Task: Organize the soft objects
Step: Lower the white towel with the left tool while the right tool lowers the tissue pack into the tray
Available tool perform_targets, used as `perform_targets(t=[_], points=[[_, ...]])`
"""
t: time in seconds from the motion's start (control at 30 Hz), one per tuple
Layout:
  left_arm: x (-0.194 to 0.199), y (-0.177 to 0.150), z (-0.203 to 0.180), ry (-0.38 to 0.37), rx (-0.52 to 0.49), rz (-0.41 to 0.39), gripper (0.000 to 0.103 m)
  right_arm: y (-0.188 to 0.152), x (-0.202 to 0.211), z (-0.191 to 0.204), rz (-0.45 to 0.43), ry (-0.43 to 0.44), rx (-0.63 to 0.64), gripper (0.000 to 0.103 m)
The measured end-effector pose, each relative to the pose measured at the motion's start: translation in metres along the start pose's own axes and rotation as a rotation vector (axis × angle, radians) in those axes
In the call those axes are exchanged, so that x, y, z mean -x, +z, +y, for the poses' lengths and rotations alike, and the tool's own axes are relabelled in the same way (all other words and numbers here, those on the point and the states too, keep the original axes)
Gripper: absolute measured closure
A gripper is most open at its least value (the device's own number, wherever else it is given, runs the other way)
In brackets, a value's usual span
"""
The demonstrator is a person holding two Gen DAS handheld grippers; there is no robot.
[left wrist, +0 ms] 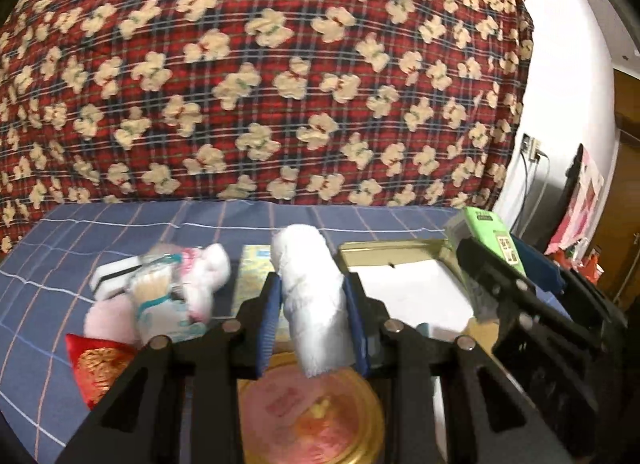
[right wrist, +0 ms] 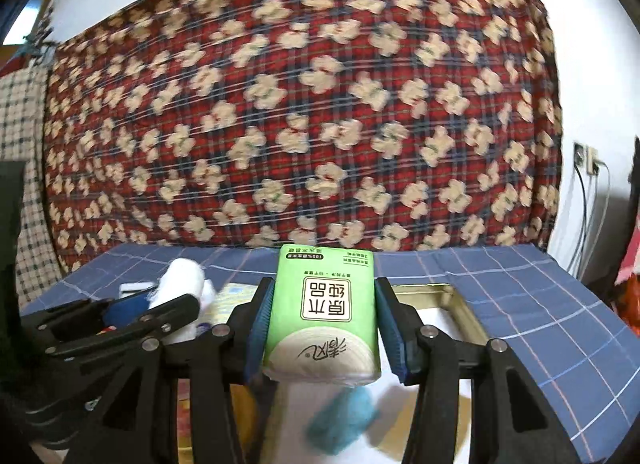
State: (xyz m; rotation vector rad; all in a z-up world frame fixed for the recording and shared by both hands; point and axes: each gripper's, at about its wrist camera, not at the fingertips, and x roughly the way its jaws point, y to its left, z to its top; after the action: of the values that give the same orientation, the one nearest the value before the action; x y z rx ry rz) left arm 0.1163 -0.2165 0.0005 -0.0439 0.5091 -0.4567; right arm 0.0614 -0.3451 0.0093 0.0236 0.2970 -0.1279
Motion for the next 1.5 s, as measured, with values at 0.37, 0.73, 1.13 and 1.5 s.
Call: perform_targets(t=[0.37, 0.73, 1.13, 1.5], points=[[-0.029, 0.007, -0.044, -0.071, -0.072, 0.11, 0.072, 0.009, -0.026, -0.061, 0.135, 0.001, -0.077, 0.051], [-0.057, 0.01, -0.07, -0.08, -0.118, 0.198, 0.072, 0.001, -0.054, -0.09, 0.264, 0.012, -0.107, 0.051], [-0.072, 0.007, -0.084, -0.069, -0.161, 0.239, 0.072, 0.004, -0.059, -0.11, 0.28, -0.01, -0.124, 0.051], [-0.078, 0.006, -0.087, -0.078, -0.166, 0.254, 0.072, 0.004, -0.063, -0.113, 0.281, -0.003, -0.126, 0.051]])
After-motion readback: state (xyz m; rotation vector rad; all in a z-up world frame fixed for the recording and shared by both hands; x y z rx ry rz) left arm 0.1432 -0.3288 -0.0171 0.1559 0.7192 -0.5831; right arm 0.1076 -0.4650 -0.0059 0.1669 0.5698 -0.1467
